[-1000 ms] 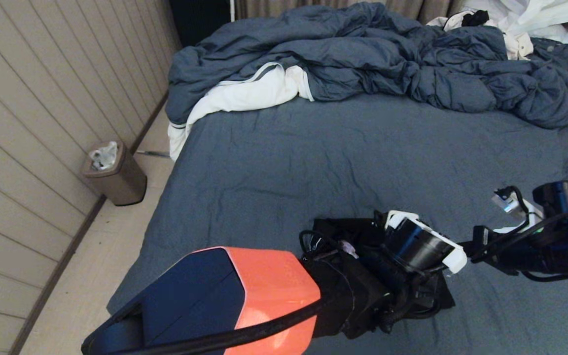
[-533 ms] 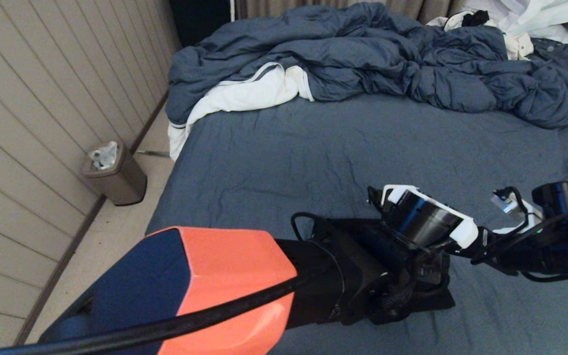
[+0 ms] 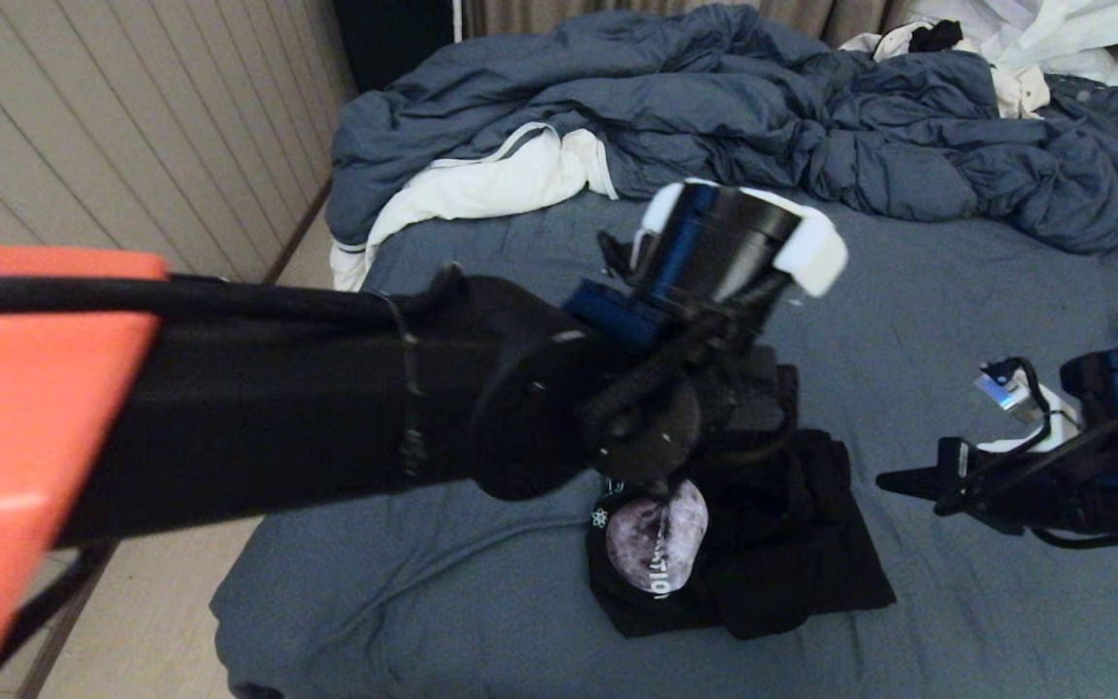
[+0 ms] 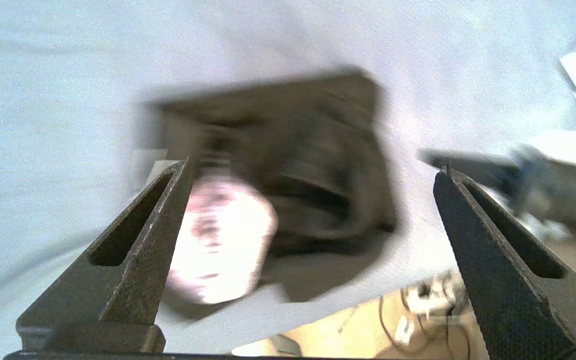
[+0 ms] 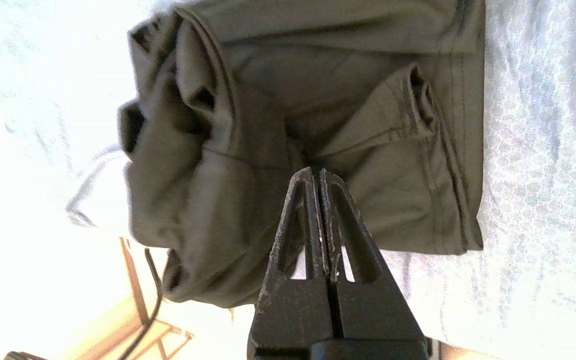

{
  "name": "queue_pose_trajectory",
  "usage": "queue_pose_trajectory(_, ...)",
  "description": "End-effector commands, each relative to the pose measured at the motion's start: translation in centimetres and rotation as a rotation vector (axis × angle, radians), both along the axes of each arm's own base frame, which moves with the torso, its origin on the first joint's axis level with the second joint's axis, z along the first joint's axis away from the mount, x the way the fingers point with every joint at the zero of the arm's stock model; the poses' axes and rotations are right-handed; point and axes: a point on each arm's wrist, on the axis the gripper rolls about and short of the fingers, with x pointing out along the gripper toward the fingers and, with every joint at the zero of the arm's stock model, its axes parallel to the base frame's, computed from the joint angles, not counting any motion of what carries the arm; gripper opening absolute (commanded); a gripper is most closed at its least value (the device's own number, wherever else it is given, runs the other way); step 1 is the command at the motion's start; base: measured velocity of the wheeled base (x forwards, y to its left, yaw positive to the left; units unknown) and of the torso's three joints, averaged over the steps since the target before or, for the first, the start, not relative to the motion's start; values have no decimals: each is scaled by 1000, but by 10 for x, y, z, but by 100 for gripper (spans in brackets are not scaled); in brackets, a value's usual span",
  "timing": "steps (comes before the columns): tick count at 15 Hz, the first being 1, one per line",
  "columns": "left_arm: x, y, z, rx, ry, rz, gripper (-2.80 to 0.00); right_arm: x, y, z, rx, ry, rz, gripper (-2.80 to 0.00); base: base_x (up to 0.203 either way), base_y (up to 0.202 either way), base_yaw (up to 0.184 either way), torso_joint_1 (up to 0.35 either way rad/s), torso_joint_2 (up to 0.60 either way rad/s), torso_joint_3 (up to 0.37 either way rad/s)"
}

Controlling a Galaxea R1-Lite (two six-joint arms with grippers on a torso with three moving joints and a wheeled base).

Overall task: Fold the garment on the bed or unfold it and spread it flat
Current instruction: Fold the black T-shirt

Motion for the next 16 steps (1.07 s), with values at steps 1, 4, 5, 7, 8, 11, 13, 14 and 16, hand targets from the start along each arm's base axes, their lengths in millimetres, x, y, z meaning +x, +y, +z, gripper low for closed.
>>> queue_pose_trajectory(1, 4, 75, 46, -68, -18, 132, 0, -2, 0, 7, 6, -23, -3, -280, 0, 0, 0, 0, 0, 0)
queue_pose_trajectory(4, 10, 161, 21, 4, 84, 331, 0, -1, 2, 21, 16, -59, -10, -280, 0, 0, 0, 0, 0, 0)
queue_pose_trajectory(5, 14, 191, 4, 28, 133, 406, 0, -1, 3, 26, 21, -57, -11, -280, 0, 0, 0, 0, 0, 0)
queue_pose_trajectory(7, 20, 250, -26, 18, 218, 546, 0, -1, 3, 37, 35, -11, -14, -280, 0, 0, 0, 0, 0, 0)
queue_pose_trajectory(8, 20, 272, -38, -25, 239, 576, 0, -3, 4, 47, 42, 19, -12, -280, 0, 0, 0, 0, 0, 0)
queue_pose_trajectory(11, 8, 293, -50, -137, 218, 528, -280, -17, 12, 88, 43, 57, 5, -280, 0, 0, 0, 0, 0, 0)
queue_pose_trajectory(13, -4, 285, -66, -116, 269, 467, -280, -21, 24, 99, 42, 102, 49, -280, 0, 0, 0, 0, 0, 0)
queue_pose_trajectory(14, -7, 281, -74, -113, 277, 444, -280, -20, 35, 97, 32, 129, 93, -280, 0, 0, 0, 0, 0, 0)
queue_pose_trajectory(16, -10, 274, -82, -141, 248, 413, -280, -14, 57, 80, -44, 195, 169, -280, 0, 0, 0, 0, 0, 0)
